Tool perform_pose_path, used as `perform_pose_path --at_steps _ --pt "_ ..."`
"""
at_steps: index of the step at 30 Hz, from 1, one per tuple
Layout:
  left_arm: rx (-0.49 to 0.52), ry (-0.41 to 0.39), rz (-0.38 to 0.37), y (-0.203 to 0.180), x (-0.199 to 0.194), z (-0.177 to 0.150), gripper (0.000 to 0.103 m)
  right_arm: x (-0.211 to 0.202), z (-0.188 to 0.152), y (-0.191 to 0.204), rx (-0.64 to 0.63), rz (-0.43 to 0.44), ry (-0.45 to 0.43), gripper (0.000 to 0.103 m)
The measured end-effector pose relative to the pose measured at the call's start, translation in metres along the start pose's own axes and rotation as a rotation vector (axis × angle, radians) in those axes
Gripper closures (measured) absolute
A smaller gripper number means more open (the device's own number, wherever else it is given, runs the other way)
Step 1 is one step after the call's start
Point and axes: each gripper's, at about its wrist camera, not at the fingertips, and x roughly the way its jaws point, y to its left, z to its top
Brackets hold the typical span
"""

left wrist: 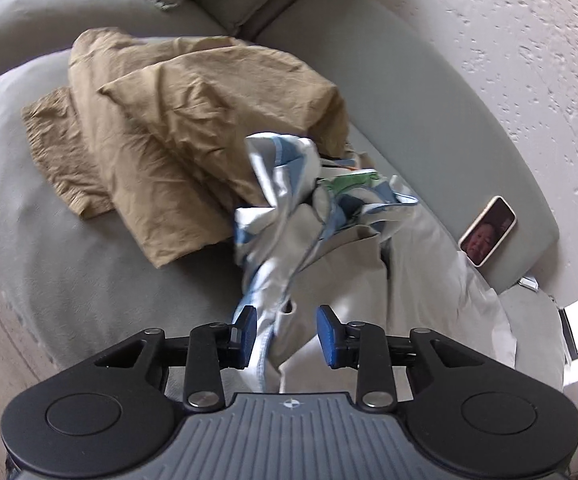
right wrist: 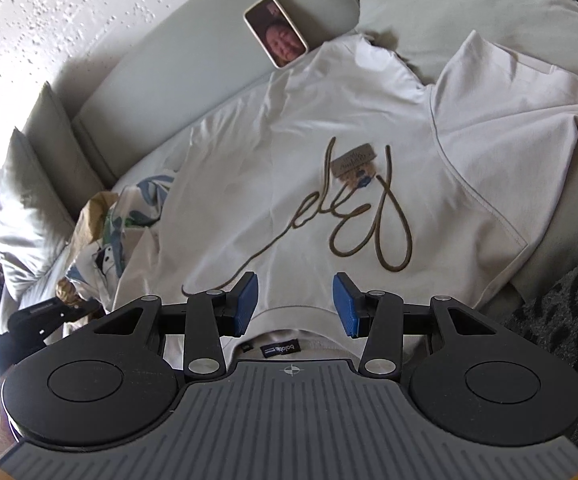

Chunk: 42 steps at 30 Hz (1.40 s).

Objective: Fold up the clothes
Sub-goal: 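Reach the left gripper into the floral cloth pile and grasp it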

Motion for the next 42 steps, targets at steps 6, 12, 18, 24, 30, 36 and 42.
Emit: perform_pose_path --at_steps 6,12,18,24,30,36,42 --pt "0.044 0.014 0.027 -0.007 0.01 -0.001 0.074 0.005 -0.002 0.005 -0.017 0.008 0.023 0.055" --pt "0.063 0.034 0.036 -0.008 0.018 0.0 0.078 0.005 -0.003 0.005 -0.02 0.006 0.026 0.055" --pt "0.103 0.038 0.095 -0.012 0.021 -0.002 0.093 0.007 -0.004 0.002 -0.008 0.008 0.038 0.055" --pt "0.142 0.017 0.112 -0.014 0.014 -0.004 0.103 0.008 -0.005 0.001 0.001 0.014 0.05 0.055" --pt "0.254 -0.108 0.077 -0.036 -0.02 -0.009 0.103 0.008 -0.006 0.0 0.01 0.023 0.053 0.055" --pt "0.282 -0.214 0.032 -0.038 -0.064 -0.009 0.103 0.004 -0.005 -0.003 0.031 0.038 0.05 0.055" --pt "0.309 -0.195 0.118 -0.007 -0.043 -0.001 0.103 0.004 -0.005 -0.007 0.042 0.045 0.054 0.055"
